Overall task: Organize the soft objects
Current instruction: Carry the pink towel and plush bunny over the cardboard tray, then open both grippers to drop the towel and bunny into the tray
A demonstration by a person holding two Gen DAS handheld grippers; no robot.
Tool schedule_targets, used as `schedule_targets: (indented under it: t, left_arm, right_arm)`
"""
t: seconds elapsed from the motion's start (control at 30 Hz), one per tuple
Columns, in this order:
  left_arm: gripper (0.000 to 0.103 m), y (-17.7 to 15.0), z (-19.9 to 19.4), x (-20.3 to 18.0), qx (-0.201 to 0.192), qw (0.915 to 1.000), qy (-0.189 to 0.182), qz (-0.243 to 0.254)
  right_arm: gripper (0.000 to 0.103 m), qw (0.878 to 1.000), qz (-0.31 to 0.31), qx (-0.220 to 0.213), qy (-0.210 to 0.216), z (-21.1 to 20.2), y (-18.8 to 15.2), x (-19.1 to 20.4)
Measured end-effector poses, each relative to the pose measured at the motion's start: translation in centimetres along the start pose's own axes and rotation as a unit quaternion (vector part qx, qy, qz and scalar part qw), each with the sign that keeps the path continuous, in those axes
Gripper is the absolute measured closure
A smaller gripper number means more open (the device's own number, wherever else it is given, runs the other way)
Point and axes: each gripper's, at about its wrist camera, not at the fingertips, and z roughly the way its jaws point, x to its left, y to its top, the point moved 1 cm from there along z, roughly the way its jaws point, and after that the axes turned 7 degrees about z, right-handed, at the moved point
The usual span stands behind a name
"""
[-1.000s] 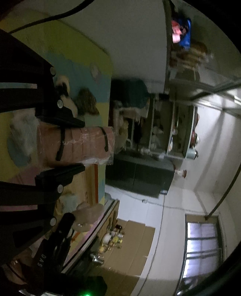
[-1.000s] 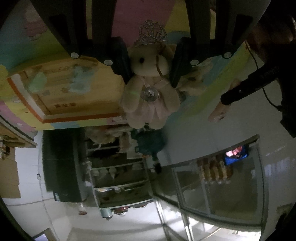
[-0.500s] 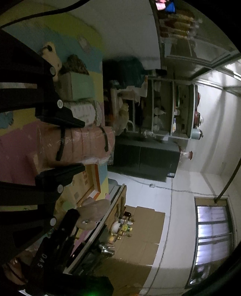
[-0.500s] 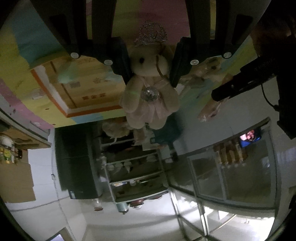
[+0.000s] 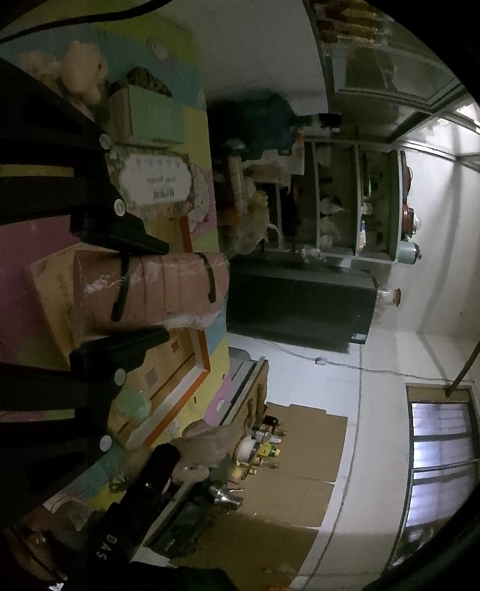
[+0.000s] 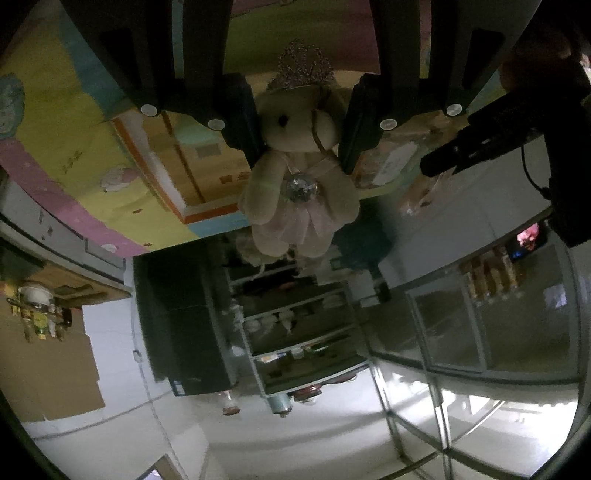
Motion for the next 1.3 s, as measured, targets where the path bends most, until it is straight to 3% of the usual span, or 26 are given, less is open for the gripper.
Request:
schedule_targets:
  t: [0.73, 1.3]
  left_arm:
    - [0.063, 0.7, 9.4, -0.9, 0.057, 0.9982, 0.01, -0.012]
    - [0.063, 0.3, 14.6, -0.9, 0.118, 0.9927, 0.008, -0.024]
  right_arm:
    - [0.061, 0.999, 0.007, 0.046, 0.011, 6.4, 1.4, -3.3]
    - [0.061, 0.994, 0.0, 0.107, -0.005, 11.4, 1.7, -4.5]
